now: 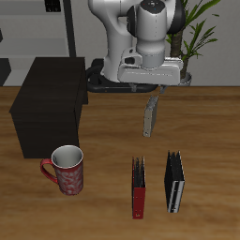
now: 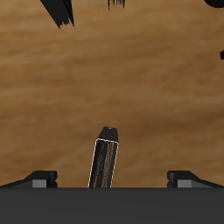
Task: Place the yellow book upright on top of the shelf and place the red mug on top of the shelf
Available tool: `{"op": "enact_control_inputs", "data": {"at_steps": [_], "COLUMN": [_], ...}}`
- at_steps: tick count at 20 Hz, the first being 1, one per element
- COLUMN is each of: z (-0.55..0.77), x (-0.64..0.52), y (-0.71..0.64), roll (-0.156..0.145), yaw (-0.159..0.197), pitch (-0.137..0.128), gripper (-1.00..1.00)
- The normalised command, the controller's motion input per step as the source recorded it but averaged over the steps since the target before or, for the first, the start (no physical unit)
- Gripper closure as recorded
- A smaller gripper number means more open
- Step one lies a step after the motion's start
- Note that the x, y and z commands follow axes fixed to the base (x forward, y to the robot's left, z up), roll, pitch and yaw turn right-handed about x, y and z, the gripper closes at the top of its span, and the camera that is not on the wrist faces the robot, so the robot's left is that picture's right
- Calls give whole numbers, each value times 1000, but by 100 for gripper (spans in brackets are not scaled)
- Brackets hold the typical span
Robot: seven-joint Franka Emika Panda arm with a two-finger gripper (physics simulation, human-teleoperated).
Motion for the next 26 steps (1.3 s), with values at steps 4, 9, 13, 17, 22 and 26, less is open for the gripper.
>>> {"op": "enact_control_inputs", "data": {"at_steps": [4,9,13,17,22,26], "z": [-186,-225,-198,-143,-161,-292], "x": [-66,-38,-7,-99,-64,101], "y": [85,17,2,58,70,11], "roll": [2,-6,-10,-2,2,-31], "yaw": [-6,-6,-22,10,0,29], "pitch": [-5,12,30,-14,2,18], "gripper": [-100,-100,-100,-100,-100,-100]}}
